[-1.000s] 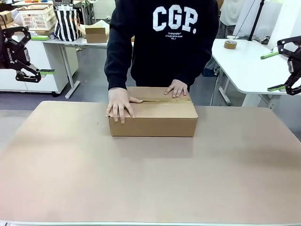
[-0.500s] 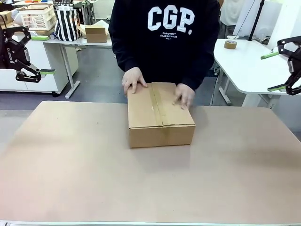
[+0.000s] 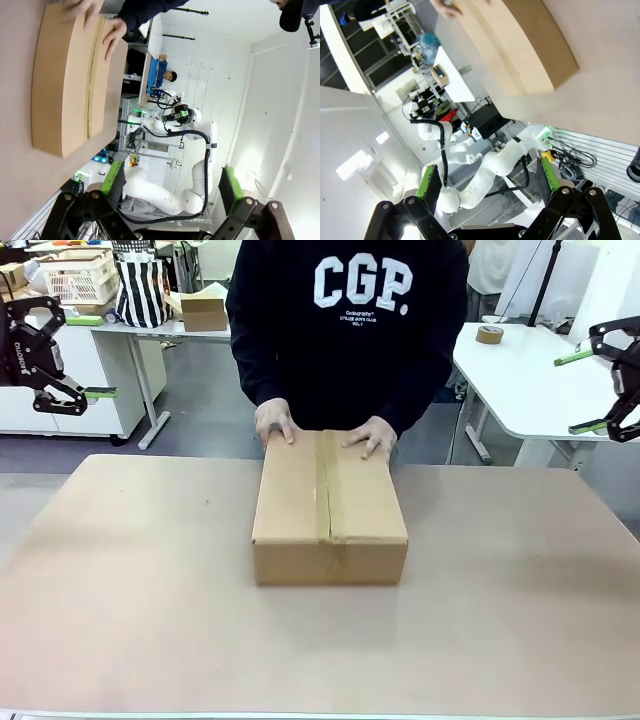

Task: Pack the gift set into the box.
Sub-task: Press and hold the closed box until the human finishes sealing it.

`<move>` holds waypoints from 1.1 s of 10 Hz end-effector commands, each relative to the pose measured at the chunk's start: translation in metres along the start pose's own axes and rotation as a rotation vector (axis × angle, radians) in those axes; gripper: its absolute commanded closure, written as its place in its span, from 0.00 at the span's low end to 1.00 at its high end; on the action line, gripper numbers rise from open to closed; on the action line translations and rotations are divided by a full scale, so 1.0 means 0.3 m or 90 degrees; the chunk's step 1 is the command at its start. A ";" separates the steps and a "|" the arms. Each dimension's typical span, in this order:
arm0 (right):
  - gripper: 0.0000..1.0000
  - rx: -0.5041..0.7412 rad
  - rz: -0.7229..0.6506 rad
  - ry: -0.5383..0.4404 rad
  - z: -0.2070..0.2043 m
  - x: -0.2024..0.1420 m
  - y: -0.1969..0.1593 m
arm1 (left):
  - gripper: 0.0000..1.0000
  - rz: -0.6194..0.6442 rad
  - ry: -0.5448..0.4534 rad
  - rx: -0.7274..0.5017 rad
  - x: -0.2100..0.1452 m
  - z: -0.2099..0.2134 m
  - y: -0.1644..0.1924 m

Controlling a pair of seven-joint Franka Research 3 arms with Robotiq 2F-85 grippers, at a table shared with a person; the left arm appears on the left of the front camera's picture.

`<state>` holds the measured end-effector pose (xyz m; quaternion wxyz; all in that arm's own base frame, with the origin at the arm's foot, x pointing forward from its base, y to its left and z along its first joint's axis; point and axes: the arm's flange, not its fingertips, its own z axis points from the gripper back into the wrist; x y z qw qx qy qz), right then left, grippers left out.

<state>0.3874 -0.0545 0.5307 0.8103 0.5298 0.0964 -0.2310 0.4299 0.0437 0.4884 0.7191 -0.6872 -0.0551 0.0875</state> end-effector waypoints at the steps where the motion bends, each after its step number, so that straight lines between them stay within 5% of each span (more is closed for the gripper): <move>1: 0.00 0.004 0.007 0.005 0.007 0.002 0.004 | 0.00 0.001 0.001 -0.012 -0.013 -0.002 -0.001; 11: 0.00 0.004 0.007 0.005 0.007 0.002 0.004 | 0.00 0.001 0.001 -0.012 -0.013 -0.002 -0.001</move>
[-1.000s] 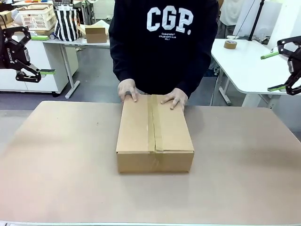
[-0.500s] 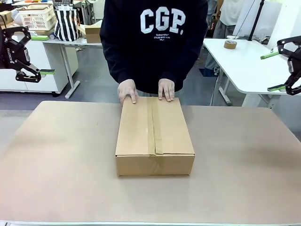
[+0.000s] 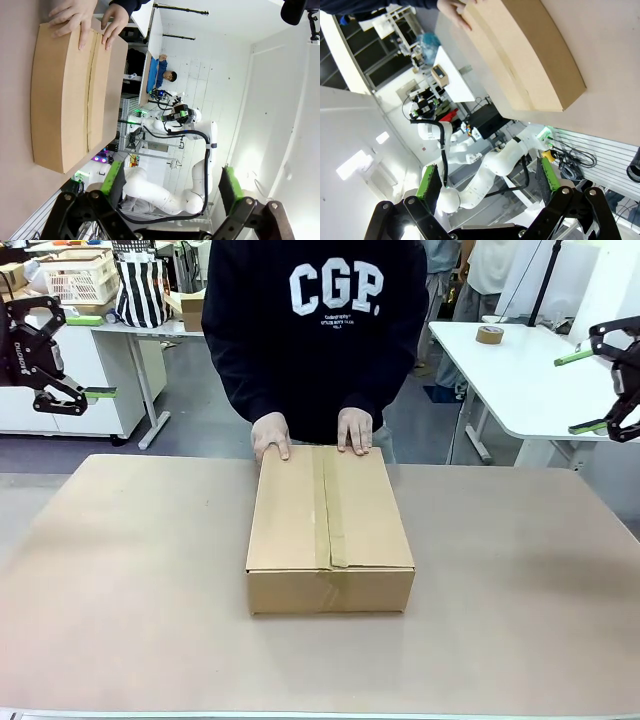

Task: Pack the gift set into the box.
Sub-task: Press and hold the closed box until the human finishes sealing it.

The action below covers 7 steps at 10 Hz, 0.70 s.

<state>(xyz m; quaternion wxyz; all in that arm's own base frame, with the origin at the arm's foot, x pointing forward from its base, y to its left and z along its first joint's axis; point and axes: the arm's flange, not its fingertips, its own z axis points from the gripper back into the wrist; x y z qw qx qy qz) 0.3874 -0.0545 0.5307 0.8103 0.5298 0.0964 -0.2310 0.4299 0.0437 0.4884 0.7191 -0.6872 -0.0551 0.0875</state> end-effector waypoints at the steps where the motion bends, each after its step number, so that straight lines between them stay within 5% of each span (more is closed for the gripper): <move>1: 0.00 0.004 0.007 0.005 0.007 0.002 0.004 | 0.00 0.001 0.001 -0.012 -0.013 -0.002 -0.001; 7: 0.00 0.004 0.007 0.005 0.007 0.002 0.004 | 0.00 0.001 0.001 -0.012 -0.013 -0.002 -0.001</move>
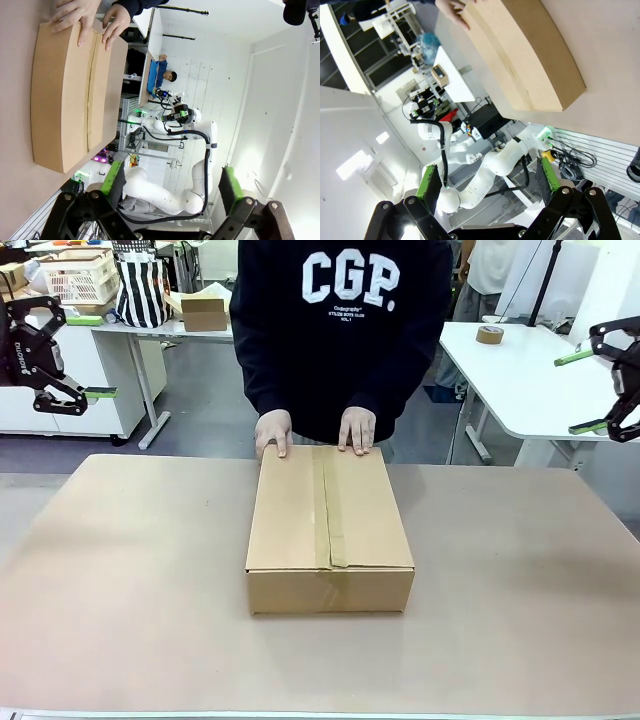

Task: Pack the gift set into the box.
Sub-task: Press and hold the closed box until the human finishes sealing it.

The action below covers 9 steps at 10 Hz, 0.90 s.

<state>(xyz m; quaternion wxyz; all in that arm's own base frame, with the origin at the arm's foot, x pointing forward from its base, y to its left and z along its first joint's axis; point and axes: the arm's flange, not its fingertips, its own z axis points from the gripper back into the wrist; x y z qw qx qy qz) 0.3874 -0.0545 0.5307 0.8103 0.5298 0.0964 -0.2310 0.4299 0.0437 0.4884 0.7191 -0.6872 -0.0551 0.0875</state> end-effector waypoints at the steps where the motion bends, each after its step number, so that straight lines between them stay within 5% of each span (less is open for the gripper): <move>1: 0.00 0.004 0.007 0.005 0.007 0.002 0.004 | 0.00 0.001 0.001 -0.012 -0.013 -0.002 -0.001; 3: 0.00 0.000 0.000 0.000 0.000 0.000 0.000 | 0.00 0.001 0.001 -0.012 -0.013 -0.002 -0.001; 4: 0.00 -0.016 0.030 -0.104 -0.036 0.025 0.065 | 0.00 0.000 0.000 0.000 0.000 0.000 0.000; 5: 0.00 -0.038 0.136 -0.175 -0.107 0.042 0.133 | 0.00 -0.145 -0.019 0.042 -0.010 -0.067 -0.003; 7: 0.00 -0.028 0.449 -0.120 -0.307 0.089 0.193 | 0.00 -0.375 -0.100 0.151 -0.004 -0.251 0.053; 9: 0.00 0.041 0.623 -0.028 -0.460 0.105 0.185 | 0.00 -0.541 -0.131 0.166 -0.008 -0.417 0.095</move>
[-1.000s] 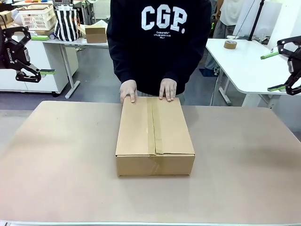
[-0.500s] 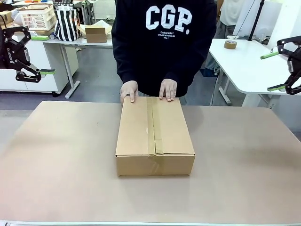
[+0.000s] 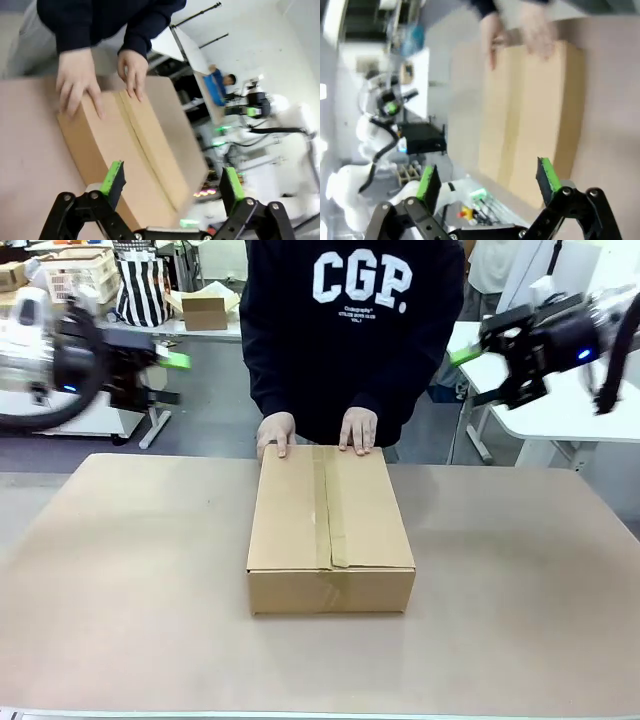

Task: Pack the gift set into the box.
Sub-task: Press and hold the closed box until the human finishes sealing it.

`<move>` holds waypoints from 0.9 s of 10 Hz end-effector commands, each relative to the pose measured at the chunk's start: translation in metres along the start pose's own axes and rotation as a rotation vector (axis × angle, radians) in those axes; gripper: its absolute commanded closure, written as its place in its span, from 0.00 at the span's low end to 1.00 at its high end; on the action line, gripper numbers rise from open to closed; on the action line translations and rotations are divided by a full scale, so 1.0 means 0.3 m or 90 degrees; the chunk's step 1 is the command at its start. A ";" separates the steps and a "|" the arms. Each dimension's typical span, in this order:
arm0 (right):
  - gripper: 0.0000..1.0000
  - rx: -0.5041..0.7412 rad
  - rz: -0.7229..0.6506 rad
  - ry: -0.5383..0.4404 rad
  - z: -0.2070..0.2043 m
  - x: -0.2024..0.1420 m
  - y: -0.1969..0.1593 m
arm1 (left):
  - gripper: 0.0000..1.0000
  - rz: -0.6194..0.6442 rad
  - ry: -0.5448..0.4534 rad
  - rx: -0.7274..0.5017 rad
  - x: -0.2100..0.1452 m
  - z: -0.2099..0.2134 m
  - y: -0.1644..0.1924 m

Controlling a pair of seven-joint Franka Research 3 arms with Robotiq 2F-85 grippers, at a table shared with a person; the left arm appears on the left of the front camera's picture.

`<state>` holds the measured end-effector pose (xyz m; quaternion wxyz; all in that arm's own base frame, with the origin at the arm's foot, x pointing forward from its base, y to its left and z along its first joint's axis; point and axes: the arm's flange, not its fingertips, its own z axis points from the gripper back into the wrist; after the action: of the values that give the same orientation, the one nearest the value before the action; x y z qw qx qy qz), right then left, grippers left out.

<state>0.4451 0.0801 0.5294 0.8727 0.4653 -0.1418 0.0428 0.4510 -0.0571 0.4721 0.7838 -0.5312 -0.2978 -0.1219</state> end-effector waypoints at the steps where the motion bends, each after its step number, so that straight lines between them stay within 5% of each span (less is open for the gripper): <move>1: 0.00 0.175 0.173 0.078 -0.129 -0.015 -0.062 | 0.00 -0.143 -0.088 -0.031 -0.062 -0.163 0.002; 2: 0.00 0.186 0.168 0.152 -0.202 -0.036 -0.057 | 0.00 -0.184 -0.089 -0.082 -0.077 -0.249 -0.022; 3: 0.00 0.084 0.044 0.232 -0.215 -0.031 -0.065 | 0.00 -0.076 -0.033 0.005 -0.024 -0.091 -0.019; 4: 0.00 0.102 0.149 0.071 -0.184 -0.037 -0.005 | 0.00 -0.076 -0.033 0.005 -0.024 -0.091 -0.019; 5: 0.00 0.102 0.149 0.071 -0.184 -0.037 -0.005 | 0.00 -0.076 -0.033 0.005 -0.024 -0.091 -0.019; 6: 0.00 0.132 0.130 0.145 -0.258 -0.066 -0.054 | 0.00 -0.076 -0.033 0.005 -0.024 -0.091 -0.019; 7: 0.00 0.075 0.283 0.136 -0.294 -0.052 -0.029 | 0.00 -0.097 -0.047 0.006 -0.040 -0.133 -0.007; 8: 0.00 0.058 0.482 0.061 -0.344 -0.035 -0.020 | 0.00 -0.217 0.075 -0.251 -0.098 -0.161 -0.039; 9: 0.00 0.090 0.564 0.012 -0.356 -0.028 -0.040 | 0.00 -0.284 0.138 -0.369 -0.142 -0.169 -0.058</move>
<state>0.4520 0.1576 0.4753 0.8019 0.4412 -0.1992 0.3502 0.4338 -0.1194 0.4572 0.7001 -0.5664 -0.3272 -0.2863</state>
